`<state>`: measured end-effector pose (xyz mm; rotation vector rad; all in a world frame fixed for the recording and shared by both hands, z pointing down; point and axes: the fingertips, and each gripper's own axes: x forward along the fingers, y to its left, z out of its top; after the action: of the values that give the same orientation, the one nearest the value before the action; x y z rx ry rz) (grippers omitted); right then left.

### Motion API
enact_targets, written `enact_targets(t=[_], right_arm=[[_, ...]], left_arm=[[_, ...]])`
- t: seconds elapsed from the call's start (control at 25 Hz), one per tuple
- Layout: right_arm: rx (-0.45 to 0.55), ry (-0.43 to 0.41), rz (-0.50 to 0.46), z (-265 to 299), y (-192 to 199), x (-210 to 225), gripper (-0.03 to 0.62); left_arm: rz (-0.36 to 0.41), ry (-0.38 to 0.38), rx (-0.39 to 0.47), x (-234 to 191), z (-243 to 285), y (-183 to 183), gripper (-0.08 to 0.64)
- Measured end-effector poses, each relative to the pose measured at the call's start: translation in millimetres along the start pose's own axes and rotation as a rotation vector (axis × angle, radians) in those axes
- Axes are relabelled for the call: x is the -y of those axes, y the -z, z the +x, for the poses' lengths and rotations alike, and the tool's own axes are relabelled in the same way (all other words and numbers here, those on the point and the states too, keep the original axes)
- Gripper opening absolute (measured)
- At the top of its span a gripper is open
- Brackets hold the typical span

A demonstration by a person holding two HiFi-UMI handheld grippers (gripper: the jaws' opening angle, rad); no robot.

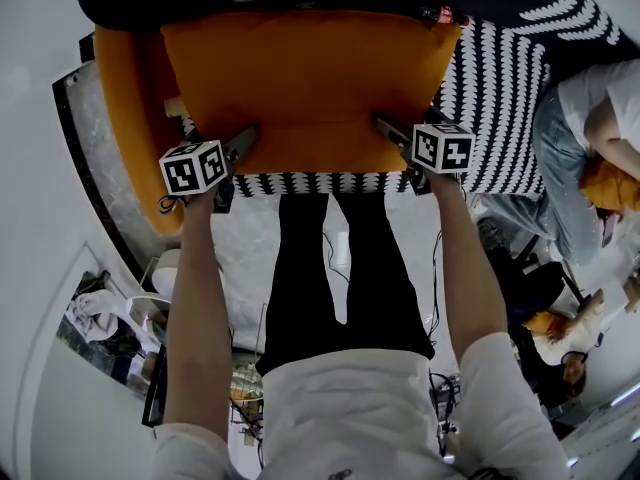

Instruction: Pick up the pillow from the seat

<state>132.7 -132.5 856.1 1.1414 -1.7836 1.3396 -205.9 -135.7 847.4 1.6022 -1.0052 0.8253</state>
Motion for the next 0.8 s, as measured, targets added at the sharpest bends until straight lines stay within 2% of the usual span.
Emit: enact_targets(t=[0.08,0.28,0.52,0.64,0.8], right_arm=[[-0.01,0.004,-0.001,1,-2,-3,0.507],[-0.006,0.03,0.003,-9,-1,-17,0.389],[-0.009,0.086,-0.011,-24,2,-29,0.269],[-0.023,0.114,-0.02,-34,2,-33,0.237],[-0.024,0.122,-0.015,-49,2,-37,0.222]], left_arm=[[-0.001,-0.007,0.005,3,-1,-3,0.505],[-0.002,-0.039,0.005,13,-10,0,0.419],[0.035,-0.077,-0.038,20,-19,3,0.35],[0.036,-0.076,-0.058,26,-27,8,0.321],[0.018,-0.051,-0.039,33,-42,12,0.304]])
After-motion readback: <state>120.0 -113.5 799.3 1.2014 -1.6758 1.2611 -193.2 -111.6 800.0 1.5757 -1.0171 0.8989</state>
